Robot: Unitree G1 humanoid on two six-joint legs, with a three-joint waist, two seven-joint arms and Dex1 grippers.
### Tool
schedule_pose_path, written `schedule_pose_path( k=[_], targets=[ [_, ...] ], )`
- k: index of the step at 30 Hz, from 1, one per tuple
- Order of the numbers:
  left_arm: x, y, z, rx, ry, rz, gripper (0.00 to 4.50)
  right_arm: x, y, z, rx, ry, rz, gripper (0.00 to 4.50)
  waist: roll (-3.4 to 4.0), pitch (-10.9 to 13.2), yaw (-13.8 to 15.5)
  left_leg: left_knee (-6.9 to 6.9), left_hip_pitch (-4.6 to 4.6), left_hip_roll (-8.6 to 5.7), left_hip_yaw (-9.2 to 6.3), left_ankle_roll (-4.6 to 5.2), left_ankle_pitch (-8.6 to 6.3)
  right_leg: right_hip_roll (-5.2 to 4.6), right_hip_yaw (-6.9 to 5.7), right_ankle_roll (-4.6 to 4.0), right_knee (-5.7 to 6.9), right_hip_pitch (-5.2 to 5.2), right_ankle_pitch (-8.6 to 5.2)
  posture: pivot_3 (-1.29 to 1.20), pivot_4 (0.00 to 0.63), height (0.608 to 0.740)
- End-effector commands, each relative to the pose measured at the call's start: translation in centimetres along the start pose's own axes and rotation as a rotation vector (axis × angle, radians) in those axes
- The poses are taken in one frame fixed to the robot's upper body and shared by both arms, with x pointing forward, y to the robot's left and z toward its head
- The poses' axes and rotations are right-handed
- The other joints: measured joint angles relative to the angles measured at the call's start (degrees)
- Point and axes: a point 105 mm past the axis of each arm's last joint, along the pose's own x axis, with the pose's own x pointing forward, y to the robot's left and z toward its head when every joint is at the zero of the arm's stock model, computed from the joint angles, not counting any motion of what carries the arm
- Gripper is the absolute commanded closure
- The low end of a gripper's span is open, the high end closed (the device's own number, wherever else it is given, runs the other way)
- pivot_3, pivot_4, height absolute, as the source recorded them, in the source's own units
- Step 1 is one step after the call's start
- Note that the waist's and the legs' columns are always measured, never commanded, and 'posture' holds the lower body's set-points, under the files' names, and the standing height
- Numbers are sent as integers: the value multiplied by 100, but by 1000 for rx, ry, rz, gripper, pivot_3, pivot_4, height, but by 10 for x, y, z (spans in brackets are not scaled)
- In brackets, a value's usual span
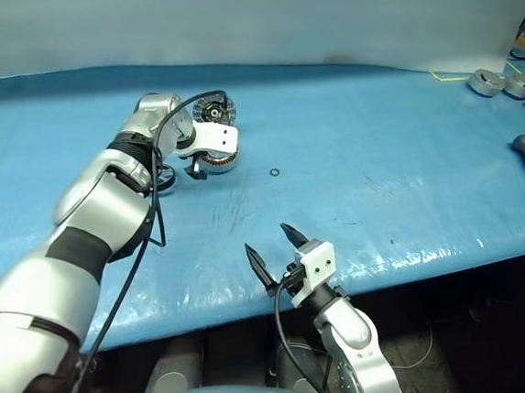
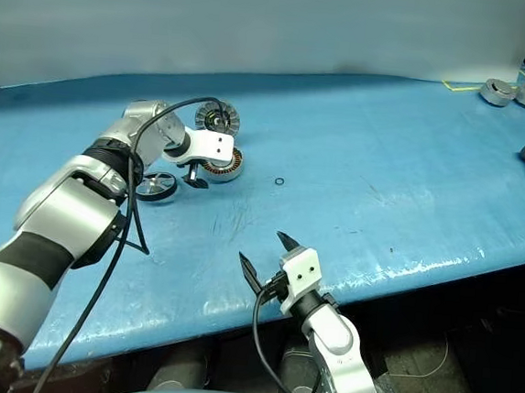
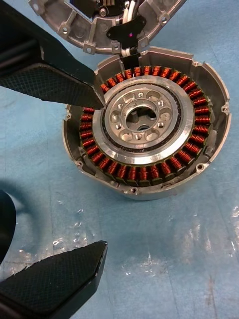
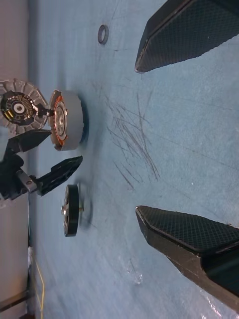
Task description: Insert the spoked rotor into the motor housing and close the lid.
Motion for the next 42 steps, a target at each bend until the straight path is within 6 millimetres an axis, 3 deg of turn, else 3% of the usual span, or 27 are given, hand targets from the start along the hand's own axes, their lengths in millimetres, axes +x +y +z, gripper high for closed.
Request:
schedule_pose_path(
  k=[1, 29, 42],
  targets=[
    [-11, 17, 16, 23, -1, 67, 0, -2, 0, 14, -12, -39, 0, 14, -2, 1, 6, 3, -2, 0, -1, 0, 0, 0, 0, 1, 1, 0, 1, 0, 150, 740],
    [13, -5, 29, -29, 58, -15, 0, -24, -5, 12, -27, 13, -85, 14, -3, 1, 8, 15, -2, -2, -1, 0, 0, -1, 0, 9, 5, 2, 5, 0, 150, 740],
    [19, -9, 23, -54, 81, -5, 0, -25, -10, 12, -33, 18, -136, 14, -3, 1, 6, 20, -2, -3, -1, 0, 0, -1, 0, 10, 7, 4, 6, 0, 150, 740]
  ],
)
